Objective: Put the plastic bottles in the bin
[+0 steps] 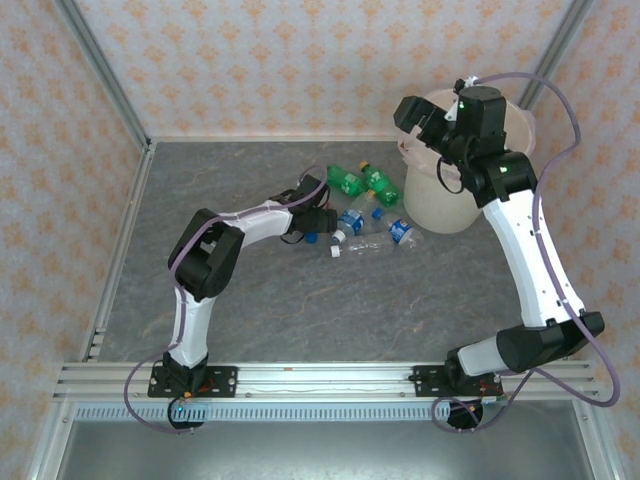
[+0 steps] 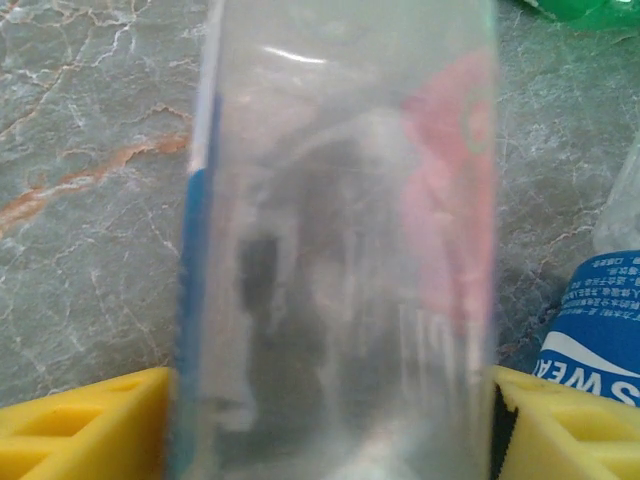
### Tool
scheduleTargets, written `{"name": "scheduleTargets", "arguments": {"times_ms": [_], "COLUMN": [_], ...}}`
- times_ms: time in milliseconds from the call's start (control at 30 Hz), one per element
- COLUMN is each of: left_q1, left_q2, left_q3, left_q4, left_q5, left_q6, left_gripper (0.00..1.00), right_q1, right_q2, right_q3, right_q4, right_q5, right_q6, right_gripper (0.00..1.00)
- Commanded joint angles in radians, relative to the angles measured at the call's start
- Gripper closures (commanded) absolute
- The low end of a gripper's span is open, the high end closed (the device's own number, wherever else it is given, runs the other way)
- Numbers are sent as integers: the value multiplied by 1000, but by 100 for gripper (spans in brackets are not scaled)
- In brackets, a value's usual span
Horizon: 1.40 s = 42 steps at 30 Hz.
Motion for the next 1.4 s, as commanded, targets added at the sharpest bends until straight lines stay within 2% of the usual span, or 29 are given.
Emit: {"name": "scheduleTargets", "arguments": {"times_ms": [0,233,500,667,867,967,1267,1367], "left_q1": [10,11,10,9,1,-7,-57,-63], "left_q2": [27,2,-108,-220,-373,-441,-590,-622], "left_q3": [26,-13,-118,-188,-271,-298,-311,-306], "left_q4": [-34,-14,45,86,152,189,251,266], "left_q5": [-22,-20,-21,-14,-12,1,45,66], "left_q6": [29,24,-1,-22,-27,-28,22,33], "left_gripper": [25,38,47,49,49,50,50,50], "right_q1": [5,6,7,6,17,17,28,55], "right_q2": [-25,-16,4,10,64,36,55,78], "right_q3": [-3,-5,20,23,88,33,0,15], "right_q4": [22,35,17,17,-97,-28,84,109], "right_q5": [-13,-27,-13,-23,135,112,-105,-168], "right_q6": [7,15,12,6,-22,-25,-21,-23], "right_gripper": [0,0,0,0,0,0,1,10]}}
